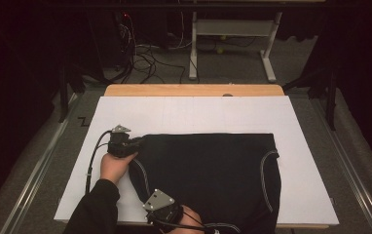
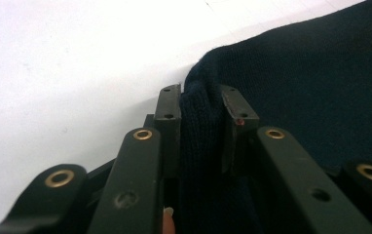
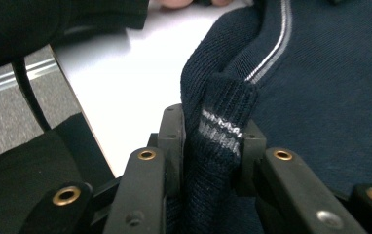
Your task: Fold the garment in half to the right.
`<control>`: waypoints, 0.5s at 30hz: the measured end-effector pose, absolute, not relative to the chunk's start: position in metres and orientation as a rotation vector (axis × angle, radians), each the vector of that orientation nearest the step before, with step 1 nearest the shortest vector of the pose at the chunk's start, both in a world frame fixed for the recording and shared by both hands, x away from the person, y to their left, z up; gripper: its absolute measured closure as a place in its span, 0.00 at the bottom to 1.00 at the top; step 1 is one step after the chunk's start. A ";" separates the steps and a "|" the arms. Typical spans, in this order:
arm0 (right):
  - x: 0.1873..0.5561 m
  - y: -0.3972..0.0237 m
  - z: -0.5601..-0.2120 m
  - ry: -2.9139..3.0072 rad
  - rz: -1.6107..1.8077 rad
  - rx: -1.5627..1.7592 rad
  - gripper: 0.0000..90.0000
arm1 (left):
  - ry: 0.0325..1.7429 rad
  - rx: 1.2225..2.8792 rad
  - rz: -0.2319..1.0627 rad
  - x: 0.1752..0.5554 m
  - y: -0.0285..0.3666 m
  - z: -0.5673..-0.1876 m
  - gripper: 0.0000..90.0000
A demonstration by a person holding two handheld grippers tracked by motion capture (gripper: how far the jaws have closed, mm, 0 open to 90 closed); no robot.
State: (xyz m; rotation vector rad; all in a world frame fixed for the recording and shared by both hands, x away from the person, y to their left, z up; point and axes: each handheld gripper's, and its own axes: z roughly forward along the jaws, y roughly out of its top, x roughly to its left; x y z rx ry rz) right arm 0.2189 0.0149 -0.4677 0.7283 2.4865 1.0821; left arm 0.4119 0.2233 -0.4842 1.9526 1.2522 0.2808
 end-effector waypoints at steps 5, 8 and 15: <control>0.218 0.007 -0.463 2.448 1.126 0.728 0.82 | 1.257 1.948 0.277 0.412 0.224 -0.484 0.77; 0.219 0.003 -0.461 2.430 1.152 0.725 0.83 | 1.260 1.947 0.281 0.412 0.224 -0.484 0.77; 0.222 -0.003 -0.455 2.399 1.204 0.699 0.83 | 1.315 1.914 0.254 0.412 0.225 -0.482 0.77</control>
